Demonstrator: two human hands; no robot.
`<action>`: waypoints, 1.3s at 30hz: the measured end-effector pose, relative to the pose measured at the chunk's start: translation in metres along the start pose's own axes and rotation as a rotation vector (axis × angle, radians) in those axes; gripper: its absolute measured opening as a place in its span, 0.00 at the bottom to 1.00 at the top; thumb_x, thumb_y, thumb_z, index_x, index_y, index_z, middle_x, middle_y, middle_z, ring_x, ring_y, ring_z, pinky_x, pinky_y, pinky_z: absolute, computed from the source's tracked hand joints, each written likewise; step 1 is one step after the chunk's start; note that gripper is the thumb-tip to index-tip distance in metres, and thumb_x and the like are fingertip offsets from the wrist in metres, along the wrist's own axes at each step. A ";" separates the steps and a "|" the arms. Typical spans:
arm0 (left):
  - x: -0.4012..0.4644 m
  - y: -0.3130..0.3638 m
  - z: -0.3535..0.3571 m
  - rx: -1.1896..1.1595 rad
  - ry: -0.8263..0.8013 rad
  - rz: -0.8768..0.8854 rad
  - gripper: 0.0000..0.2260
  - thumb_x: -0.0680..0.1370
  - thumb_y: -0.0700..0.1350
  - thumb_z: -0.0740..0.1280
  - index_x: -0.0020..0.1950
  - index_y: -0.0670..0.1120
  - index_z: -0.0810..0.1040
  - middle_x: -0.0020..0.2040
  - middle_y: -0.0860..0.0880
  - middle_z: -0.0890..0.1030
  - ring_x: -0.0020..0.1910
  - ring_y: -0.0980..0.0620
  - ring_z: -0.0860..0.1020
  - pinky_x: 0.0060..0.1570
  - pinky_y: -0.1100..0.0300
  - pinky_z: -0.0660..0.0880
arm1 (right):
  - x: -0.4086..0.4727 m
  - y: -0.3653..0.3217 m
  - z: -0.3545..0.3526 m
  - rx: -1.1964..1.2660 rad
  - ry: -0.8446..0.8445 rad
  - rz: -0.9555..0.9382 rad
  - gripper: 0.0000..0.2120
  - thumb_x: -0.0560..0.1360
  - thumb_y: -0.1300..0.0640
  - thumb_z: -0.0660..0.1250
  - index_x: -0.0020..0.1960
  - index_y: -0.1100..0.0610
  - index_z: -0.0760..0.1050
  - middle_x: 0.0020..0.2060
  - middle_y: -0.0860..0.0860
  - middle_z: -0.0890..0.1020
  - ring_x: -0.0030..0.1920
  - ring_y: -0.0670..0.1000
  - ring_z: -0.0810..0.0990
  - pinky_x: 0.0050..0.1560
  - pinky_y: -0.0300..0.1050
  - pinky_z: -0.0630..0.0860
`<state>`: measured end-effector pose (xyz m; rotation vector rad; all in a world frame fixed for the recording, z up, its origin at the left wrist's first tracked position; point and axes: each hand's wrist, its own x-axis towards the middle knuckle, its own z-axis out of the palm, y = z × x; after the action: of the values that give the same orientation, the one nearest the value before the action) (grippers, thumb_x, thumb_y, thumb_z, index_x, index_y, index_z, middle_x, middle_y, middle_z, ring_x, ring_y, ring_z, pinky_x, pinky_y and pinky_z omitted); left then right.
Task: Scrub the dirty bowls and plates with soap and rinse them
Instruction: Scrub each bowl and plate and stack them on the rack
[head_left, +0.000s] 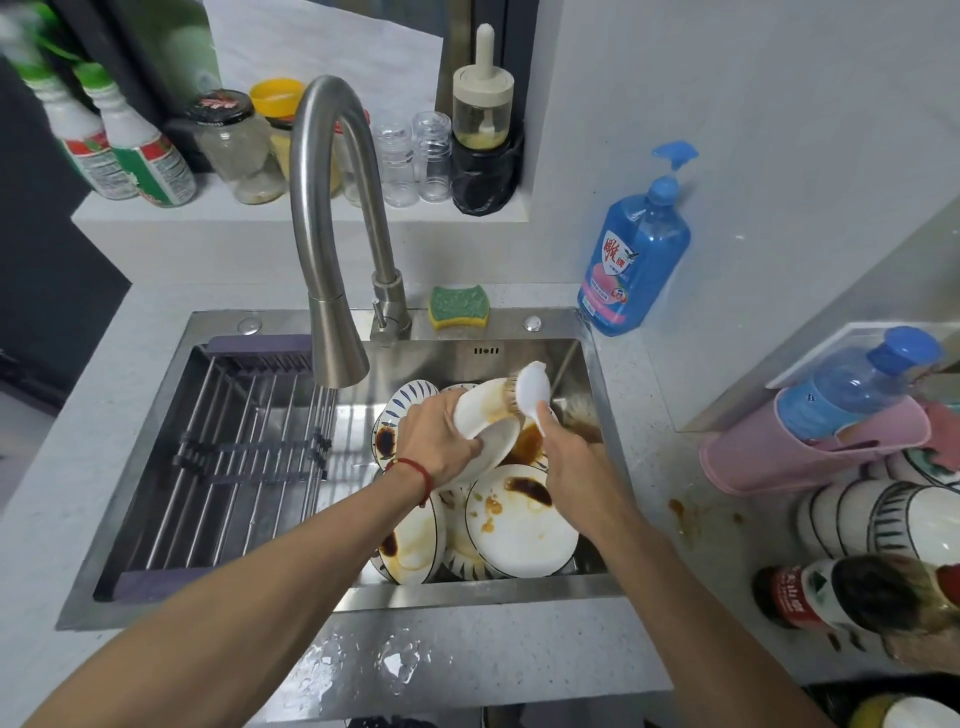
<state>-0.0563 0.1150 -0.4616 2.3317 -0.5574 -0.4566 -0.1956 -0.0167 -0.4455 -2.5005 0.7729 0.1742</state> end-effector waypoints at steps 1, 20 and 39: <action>0.000 -0.001 0.000 0.002 -0.001 0.003 0.22 0.67 0.46 0.80 0.61 0.54 0.83 0.51 0.50 0.85 0.54 0.44 0.80 0.55 0.51 0.78 | -0.001 -0.002 -0.002 0.004 0.015 0.005 0.36 0.83 0.60 0.63 0.82 0.41 0.47 0.37 0.50 0.78 0.36 0.48 0.78 0.39 0.55 0.83; 0.000 -0.022 -0.013 -0.333 -0.102 -0.114 0.24 0.58 0.35 0.77 0.44 0.61 0.84 0.44 0.56 0.85 0.49 0.46 0.82 0.50 0.50 0.82 | -0.006 -0.003 -0.010 0.114 -0.056 0.013 0.24 0.87 0.58 0.53 0.82 0.46 0.59 0.37 0.50 0.75 0.37 0.48 0.74 0.37 0.49 0.75; 0.002 -0.044 -0.028 -0.875 -0.020 -0.409 0.26 0.49 0.30 0.66 0.46 0.38 0.81 0.42 0.43 0.85 0.44 0.39 0.82 0.31 0.52 0.80 | 0.001 -0.006 0.006 0.278 -0.093 0.100 0.23 0.86 0.57 0.52 0.81 0.46 0.62 0.42 0.52 0.77 0.38 0.49 0.72 0.37 0.48 0.69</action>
<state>-0.0304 0.1586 -0.4727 1.5724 0.1298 -0.7334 -0.1912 -0.0096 -0.4482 -2.1794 0.8239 0.2022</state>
